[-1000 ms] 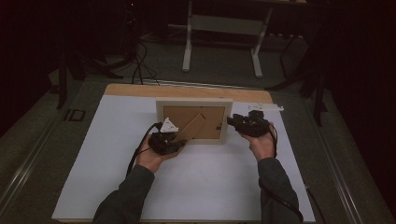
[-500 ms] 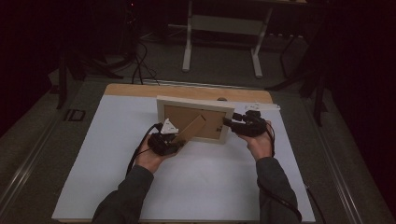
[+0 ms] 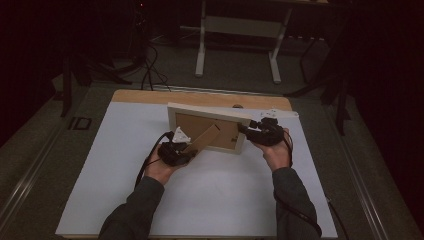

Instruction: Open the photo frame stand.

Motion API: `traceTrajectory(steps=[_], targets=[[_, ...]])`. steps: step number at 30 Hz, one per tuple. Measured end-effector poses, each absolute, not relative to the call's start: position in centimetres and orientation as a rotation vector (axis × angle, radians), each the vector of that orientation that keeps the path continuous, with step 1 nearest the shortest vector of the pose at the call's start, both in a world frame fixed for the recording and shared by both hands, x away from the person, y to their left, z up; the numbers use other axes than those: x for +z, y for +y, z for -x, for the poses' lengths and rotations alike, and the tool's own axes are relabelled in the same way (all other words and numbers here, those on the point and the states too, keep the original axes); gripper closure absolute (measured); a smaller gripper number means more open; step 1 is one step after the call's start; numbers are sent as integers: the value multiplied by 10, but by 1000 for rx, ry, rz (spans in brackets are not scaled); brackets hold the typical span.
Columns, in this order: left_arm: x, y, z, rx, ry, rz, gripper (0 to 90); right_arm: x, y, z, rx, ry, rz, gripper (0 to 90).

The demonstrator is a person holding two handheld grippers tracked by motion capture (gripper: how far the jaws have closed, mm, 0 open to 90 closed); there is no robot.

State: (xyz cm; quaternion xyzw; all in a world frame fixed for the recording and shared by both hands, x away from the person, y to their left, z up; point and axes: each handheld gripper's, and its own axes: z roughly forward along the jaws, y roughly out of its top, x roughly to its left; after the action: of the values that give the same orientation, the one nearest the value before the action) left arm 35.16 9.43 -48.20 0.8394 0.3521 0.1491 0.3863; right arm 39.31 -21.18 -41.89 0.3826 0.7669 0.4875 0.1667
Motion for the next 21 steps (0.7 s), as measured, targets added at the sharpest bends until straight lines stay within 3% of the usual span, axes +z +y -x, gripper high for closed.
traceTrajectory(steps=[21], targets=[[-487, 97, -356, 383, 937, -2119, 718, -421, -207, -376, 1376, 2169, -1018, 601]])
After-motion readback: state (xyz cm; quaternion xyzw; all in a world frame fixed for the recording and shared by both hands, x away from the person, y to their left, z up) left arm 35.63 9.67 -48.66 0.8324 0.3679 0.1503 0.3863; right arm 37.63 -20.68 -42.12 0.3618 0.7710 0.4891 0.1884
